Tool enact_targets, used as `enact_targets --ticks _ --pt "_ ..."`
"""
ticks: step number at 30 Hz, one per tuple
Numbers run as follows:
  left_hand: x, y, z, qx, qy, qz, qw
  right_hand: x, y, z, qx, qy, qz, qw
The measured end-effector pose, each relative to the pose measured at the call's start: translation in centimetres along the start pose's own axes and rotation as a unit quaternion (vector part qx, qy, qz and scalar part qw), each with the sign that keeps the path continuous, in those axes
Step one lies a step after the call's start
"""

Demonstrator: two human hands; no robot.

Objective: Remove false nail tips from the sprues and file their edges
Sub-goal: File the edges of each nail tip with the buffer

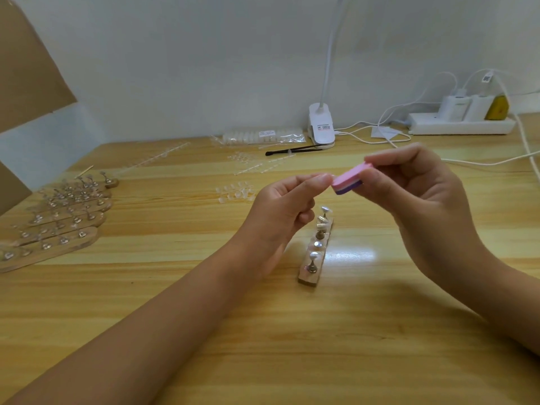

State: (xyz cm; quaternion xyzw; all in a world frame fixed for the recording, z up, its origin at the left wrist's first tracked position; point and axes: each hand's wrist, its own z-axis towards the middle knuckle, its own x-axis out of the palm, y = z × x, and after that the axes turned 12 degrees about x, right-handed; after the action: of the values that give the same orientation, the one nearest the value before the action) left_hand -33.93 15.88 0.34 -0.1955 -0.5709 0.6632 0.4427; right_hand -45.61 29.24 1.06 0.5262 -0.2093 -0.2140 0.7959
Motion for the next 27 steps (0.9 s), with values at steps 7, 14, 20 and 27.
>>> enact_targets --ticks 7,14,20,27 --pt "-0.1 -0.1 0.0 -0.019 0.016 -0.033 0.999 -0.1 0.4 0.0 0.017 0.005 0.017 1.0" --pt "-0.5 -0.6 -0.4 -0.024 0.081 0.065 0.994 -0.5 0.3 0.1 0.015 0.004 -0.009 1.0" --pt "-3.2 -3.2 0.7 -0.021 0.144 0.126 0.981 -1.0 -0.6 0.3 0.054 0.018 -0.012 0.998" --pt "-5.0 -5.2 0.8 -0.147 0.294 0.246 0.912 -1.4 -1.7 0.7 0.103 0.037 -0.037 0.993"
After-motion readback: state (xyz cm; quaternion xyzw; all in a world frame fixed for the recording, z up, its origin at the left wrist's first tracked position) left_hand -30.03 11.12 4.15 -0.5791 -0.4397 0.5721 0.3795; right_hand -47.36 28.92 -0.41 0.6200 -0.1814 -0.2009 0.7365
